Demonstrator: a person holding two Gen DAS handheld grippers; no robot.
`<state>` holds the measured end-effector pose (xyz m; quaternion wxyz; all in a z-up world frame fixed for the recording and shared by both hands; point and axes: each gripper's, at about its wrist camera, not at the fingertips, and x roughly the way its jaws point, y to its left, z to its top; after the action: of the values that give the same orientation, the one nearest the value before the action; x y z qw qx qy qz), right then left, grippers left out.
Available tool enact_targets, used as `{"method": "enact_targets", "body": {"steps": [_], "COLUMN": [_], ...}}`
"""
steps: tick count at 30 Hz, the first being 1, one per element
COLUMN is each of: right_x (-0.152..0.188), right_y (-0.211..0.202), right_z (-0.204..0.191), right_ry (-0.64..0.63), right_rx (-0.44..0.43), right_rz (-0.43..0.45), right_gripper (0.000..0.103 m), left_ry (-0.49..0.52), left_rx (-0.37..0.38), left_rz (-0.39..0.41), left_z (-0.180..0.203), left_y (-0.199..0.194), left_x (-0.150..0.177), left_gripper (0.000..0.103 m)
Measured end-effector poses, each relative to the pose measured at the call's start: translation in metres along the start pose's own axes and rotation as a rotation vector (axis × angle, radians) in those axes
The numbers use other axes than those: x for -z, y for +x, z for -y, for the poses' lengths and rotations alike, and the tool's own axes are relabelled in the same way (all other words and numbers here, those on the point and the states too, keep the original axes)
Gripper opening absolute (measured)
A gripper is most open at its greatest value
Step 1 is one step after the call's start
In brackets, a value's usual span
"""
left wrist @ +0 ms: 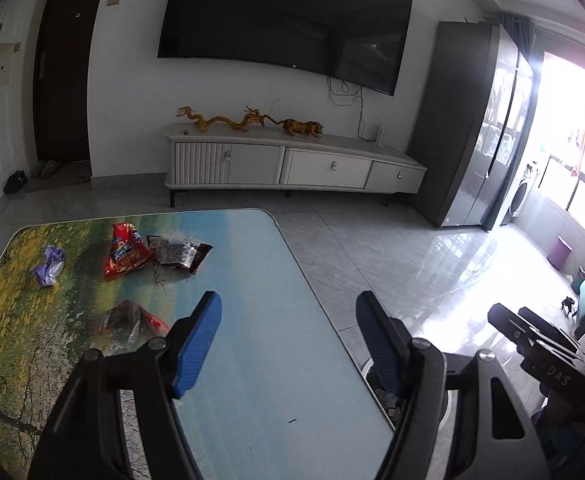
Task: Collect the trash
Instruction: 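Move both open tools back over the table toward the snack bags, then grasp the red snack bag with the left tool while the right tool grasps the dark wrapper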
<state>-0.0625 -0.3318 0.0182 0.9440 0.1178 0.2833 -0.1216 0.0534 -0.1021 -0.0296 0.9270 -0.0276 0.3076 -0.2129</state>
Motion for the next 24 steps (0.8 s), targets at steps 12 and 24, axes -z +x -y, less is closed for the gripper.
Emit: {"method": "enact_targets", "body": {"steps": [12, 24], "right_x": [-0.013, -0.021], "right_y": [0.064, 0.204], "right_z": [-0.084, -0.192], "right_ry": [-0.113, -0.223], "right_rx": [-0.153, -0.42], "right_rz": [-0.078, -0.231], "right_gripper": [0.084, 0.084], "left_ry": [-0.119, -0.172], "left_rx": [-0.097, -0.091], "left_rz": [-0.041, -0.149], "left_z": [-0.134, -0.216], "left_y": [0.026, 0.14], "left_x": [0.002, -0.05], "left_gripper": [0.068, 0.077]}}
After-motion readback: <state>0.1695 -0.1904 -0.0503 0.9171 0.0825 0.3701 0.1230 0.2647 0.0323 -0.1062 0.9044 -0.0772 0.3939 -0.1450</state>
